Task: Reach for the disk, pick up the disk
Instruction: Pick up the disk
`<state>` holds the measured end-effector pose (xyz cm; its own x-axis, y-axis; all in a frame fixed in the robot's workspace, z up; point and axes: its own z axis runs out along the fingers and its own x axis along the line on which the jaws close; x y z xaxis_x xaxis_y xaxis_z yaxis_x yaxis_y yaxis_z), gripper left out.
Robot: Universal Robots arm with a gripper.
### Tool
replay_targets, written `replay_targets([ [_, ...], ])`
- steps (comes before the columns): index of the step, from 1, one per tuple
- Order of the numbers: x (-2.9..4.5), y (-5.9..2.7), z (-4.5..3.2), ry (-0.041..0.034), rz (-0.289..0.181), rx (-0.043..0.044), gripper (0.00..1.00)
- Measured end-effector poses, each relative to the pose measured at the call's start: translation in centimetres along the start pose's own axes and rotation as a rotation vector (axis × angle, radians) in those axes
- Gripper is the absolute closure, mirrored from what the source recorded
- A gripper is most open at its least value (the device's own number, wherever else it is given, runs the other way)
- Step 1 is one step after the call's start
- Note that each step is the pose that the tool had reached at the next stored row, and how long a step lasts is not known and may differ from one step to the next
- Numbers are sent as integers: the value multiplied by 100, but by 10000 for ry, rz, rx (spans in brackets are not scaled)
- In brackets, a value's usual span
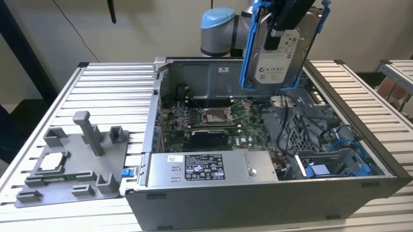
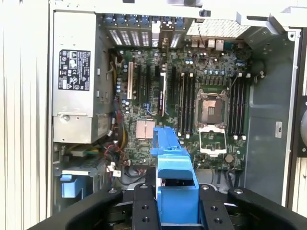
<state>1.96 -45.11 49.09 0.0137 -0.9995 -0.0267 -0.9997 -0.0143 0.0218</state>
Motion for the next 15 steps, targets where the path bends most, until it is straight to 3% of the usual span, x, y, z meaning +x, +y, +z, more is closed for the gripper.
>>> replay_targets([
  [15,607,12,-13,0,1,0,100],
])
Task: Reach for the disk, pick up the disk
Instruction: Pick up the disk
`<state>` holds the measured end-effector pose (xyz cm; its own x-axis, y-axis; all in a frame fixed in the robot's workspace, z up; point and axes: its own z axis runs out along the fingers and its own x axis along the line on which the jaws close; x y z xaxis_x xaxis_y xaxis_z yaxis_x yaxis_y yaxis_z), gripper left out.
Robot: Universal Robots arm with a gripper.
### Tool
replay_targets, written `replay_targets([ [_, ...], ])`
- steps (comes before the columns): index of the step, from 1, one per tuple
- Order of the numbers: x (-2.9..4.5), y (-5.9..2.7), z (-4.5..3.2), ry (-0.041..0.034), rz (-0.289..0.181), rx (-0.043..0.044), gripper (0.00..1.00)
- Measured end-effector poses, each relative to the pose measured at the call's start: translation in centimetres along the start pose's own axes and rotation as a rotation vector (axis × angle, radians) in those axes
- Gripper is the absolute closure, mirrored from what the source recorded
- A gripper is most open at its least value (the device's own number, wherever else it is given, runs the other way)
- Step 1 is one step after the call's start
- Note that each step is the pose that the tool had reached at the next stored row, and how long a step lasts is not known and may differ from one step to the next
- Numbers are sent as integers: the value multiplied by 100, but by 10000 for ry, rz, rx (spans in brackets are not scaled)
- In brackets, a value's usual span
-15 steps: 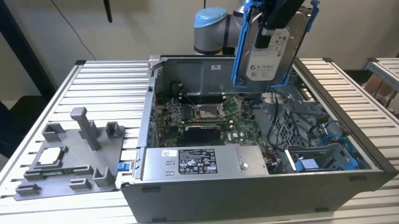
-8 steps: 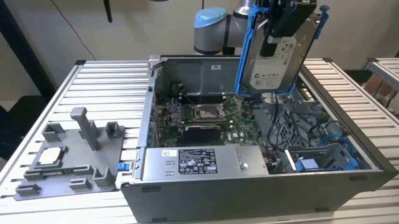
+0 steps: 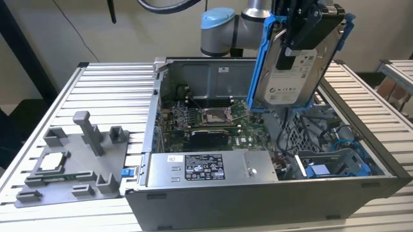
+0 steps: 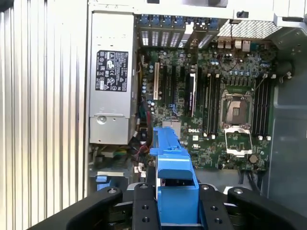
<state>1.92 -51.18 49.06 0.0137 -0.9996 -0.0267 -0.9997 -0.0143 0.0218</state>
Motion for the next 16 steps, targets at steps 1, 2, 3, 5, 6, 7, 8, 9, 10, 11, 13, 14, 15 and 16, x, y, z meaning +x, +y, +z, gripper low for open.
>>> replay_targets([
  [1,42,1,0,-1,0,0,100],
  [2,85,2,-2,0,1,0,100],
  [3,128,3,-3,0,1,1,100],
  [5,210,5,-4,0,2,0,100],
  [6,251,6,-5,-1,2,0,100],
  [7,294,7,-6,-1,3,0,100],
  [8,336,8,-6,-1,3,1,100],
  [9,376,9,-7,-1,4,1,100],
  [10,416,9,-8,-1,6,1,100],
  [11,451,10,-8,0,8,1,100],
  [13,504,11,-8,0,25,1,100],
  [14,520,11,-7,0,52,2,100],
  [15,530,12,-5,-3,96,3,100],
  [16,537,12,-3,-4,148,4,100],
])
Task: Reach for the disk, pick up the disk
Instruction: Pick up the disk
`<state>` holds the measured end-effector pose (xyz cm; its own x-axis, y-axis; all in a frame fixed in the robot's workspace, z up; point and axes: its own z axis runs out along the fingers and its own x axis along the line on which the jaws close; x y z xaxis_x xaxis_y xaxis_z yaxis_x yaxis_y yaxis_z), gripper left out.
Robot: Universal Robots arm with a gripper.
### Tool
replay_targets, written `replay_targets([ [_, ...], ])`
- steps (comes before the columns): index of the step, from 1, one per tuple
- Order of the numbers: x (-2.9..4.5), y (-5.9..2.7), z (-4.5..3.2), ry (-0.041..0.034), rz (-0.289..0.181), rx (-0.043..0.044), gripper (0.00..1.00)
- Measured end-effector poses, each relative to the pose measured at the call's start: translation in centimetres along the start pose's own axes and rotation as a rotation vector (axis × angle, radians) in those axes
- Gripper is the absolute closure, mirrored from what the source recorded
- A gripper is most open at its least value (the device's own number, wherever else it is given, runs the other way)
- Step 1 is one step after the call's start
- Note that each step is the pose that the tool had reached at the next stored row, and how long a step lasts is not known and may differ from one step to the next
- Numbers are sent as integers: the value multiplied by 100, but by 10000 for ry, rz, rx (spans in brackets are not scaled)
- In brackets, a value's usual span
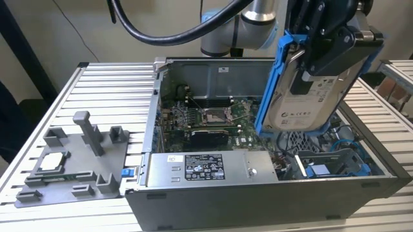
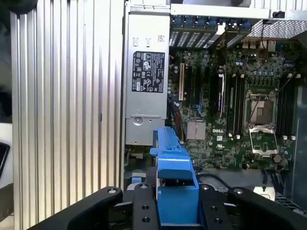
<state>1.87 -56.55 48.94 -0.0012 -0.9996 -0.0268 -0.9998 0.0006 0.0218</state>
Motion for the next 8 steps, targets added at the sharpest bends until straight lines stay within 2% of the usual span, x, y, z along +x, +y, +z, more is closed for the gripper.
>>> replay_targets([
  [4,14,-1,6,-4,241,6,100],
  [8,14,-1,6,-5,243,7,100],
])
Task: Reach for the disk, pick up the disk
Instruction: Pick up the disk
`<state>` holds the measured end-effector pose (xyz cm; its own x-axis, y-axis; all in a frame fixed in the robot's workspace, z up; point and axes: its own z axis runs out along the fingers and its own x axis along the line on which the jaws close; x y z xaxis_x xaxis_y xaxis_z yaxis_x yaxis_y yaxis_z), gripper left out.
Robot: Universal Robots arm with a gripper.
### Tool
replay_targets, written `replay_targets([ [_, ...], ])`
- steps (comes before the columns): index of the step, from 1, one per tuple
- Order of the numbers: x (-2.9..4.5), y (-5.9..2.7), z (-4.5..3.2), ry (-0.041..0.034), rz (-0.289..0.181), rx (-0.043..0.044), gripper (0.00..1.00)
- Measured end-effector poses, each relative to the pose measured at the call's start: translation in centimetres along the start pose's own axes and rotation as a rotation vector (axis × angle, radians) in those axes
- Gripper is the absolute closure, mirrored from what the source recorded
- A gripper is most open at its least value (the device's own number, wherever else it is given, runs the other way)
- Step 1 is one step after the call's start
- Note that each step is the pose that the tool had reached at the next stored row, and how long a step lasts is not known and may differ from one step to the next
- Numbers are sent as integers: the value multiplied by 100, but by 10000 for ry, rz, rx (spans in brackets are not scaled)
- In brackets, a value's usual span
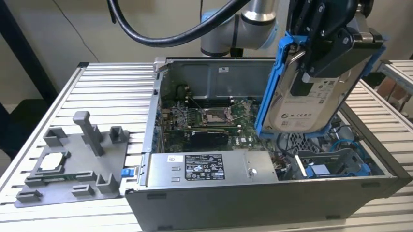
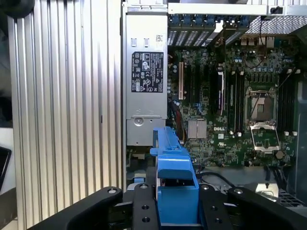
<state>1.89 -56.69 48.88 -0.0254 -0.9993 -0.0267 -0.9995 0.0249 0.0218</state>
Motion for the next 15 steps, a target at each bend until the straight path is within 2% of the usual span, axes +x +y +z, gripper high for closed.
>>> replay_targets([
  [9,6,-22,4,0,40,1,100],
  [15,5,-112,8,-4,59,2,100],
])
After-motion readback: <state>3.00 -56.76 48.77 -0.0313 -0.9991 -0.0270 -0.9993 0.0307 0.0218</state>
